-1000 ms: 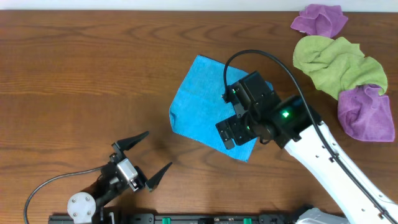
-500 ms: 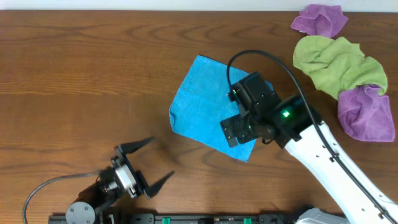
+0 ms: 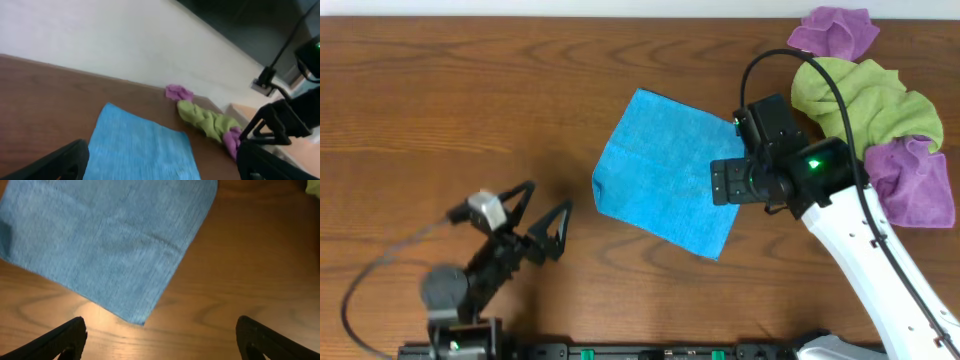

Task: Fold the cloth
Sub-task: 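Grasp the blue cloth's near corners with left and right grippers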

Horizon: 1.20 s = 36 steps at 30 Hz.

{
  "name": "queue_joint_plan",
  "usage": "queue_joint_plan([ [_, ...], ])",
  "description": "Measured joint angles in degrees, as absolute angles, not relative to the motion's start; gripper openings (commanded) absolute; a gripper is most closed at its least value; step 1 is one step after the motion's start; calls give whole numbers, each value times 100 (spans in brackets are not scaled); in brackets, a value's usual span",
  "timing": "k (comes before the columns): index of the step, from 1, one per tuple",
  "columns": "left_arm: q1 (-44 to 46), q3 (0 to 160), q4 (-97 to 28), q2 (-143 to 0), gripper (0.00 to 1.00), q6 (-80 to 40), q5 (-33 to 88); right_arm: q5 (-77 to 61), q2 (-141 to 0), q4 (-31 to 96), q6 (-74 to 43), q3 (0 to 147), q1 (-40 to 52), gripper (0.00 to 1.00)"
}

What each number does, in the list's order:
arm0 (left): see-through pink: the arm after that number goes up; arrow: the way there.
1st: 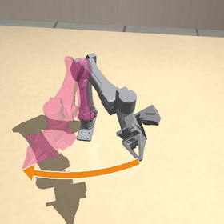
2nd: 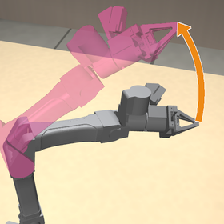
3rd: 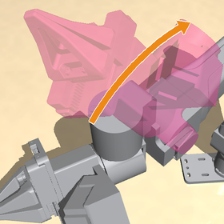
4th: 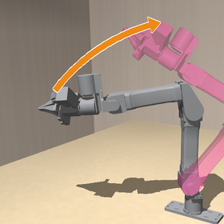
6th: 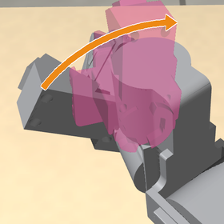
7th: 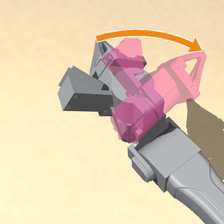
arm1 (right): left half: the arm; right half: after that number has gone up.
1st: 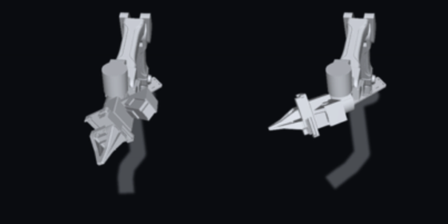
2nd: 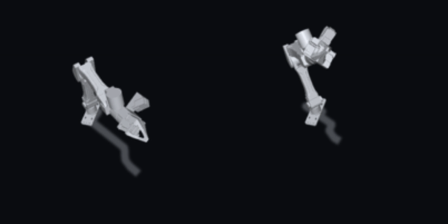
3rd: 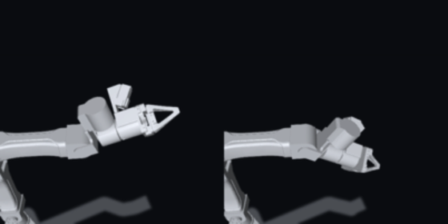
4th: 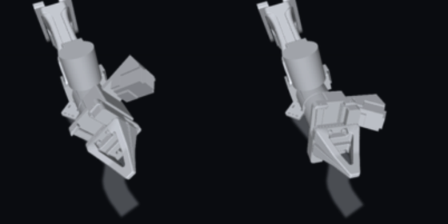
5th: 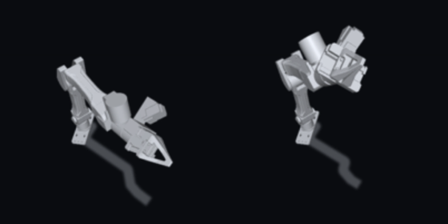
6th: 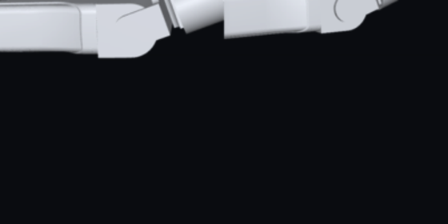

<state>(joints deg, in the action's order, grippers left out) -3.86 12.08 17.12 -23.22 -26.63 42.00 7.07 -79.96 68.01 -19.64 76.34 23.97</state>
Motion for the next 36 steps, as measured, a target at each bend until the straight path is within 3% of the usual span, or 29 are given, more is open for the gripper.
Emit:
queue_joint_plan([
  [7,-32,2526,902,-4821,95,-1621,4211,805,-7994,6952,-2187,7634,2362,97],
  [12,620,3688,-644,-6475,95,-661,3752,849,-7835,6984,-2270,7634,1712,89],
  [19,1483,4998,-1750,-7419,95,139,2543,128,-7717,7070,-2069,7625,681,85],
  [28,1905,5520,-2759,-8593,95,460,1806,-1184,-7664,6132,-1883,6191,644,79],
  [36,2027,5535,-3210,-8799,95,504,1304,-2182,-7664,5468,-1876,5116,650,75],
])
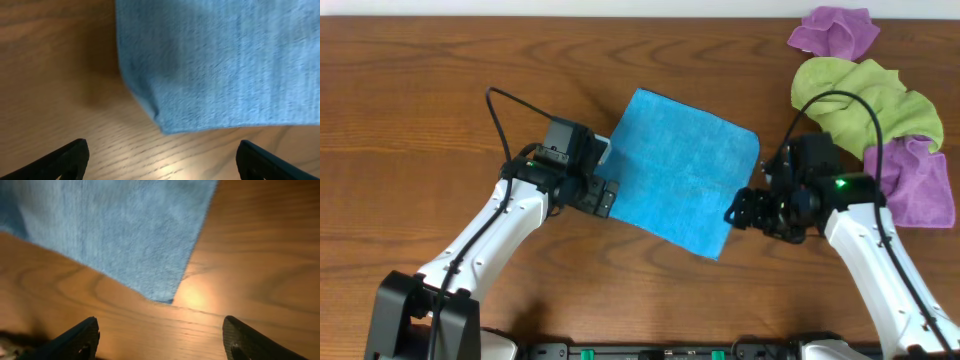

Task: Fold the cloth
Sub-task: 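Grasp the blue cloth's near corners with left and right grippers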

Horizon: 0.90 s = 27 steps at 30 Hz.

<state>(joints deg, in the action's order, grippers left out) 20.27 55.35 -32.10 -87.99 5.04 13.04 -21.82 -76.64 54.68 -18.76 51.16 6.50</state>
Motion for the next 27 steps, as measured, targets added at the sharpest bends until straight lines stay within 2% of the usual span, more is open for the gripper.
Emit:
queue_joint_plan([
  [8,2038,5557,-3275,-9045,99,515,1203,-2720,-7666,5103,-1879,4466,770,74],
  [13,2049,5561,-3120,-9343,100,521,1201,-2888,-7664,4659,-1903,4119,770,69],
  [14,2049,5564,-3057,-9389,95,521,1201,-2904,-7664,4617,-1907,4064,770,68],
  [17,2049,5566,-2906,-9509,94,537,1203,-2947,-7666,4552,-1907,3920,770,65],
  [27,2049,5570,-2589,-9734,82,467,1201,-3009,-7666,4174,-2018,3505,788,61],
])
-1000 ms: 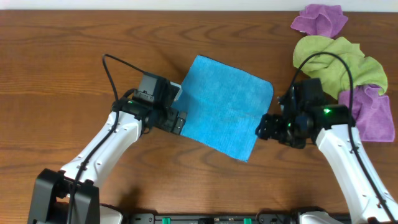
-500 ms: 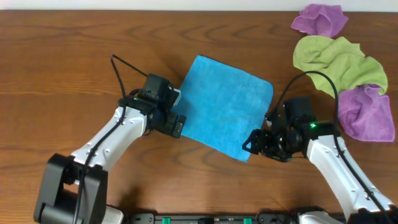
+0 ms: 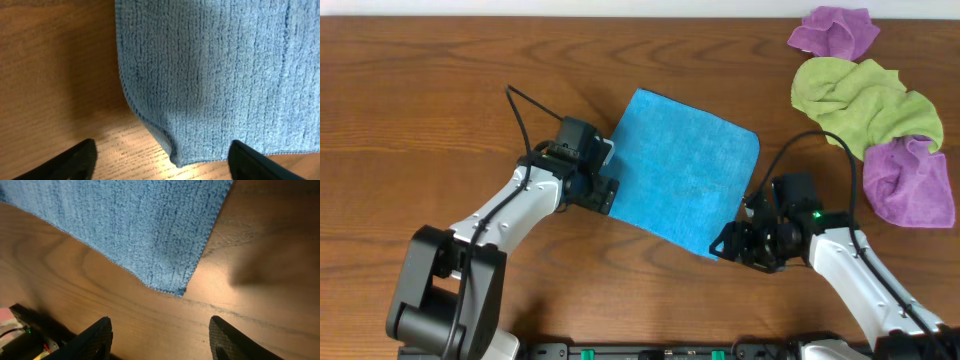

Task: Fold the cloth
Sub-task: 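Grasp the blue cloth's near corners with left and right grippers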

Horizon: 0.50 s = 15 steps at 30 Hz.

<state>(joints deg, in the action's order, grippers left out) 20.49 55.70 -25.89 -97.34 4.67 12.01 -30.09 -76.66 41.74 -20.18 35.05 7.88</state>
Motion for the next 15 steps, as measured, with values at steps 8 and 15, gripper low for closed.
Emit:
queue_joint_plan([
  [8,2058,5577,-2552,-9955,70,405,1201,-3013,-7712,3706,-2228,3389,1048,58],
  [15,2069,5577,-2536,-9959,63,366,1201,-2923,-8302,3470,-2397,3389,1269,52],
])
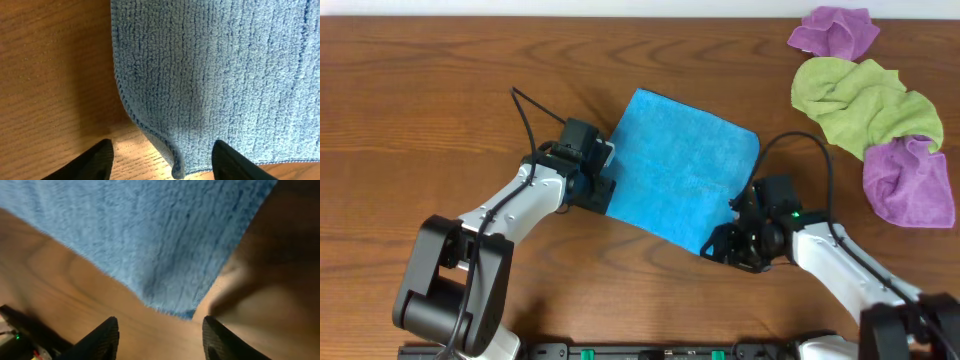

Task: Fold the cloth
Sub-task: 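Grasp the blue cloth's near corners with left and right grippers, then lift the near edge with both grippers and fold it away over the cloth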

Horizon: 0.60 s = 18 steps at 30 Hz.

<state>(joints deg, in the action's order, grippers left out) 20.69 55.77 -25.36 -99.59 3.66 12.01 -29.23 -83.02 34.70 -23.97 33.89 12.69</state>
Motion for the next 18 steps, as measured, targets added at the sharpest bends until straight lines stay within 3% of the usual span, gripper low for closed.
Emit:
queue_joint_plan([
  [11,2069,5577,-2504,-9961,49,360,1194,-3138,-8619,3124,-2617,3450,1288,46],
  [13,2069,5577,-2499,-9966,45,344,1175,-3144,-8641,3076,-2655,3452,1291,37],
  [18,2069,5583,-2486,-10114,24,318,1160,-2954,-8722,3000,-2722,3448,1350,10],
])
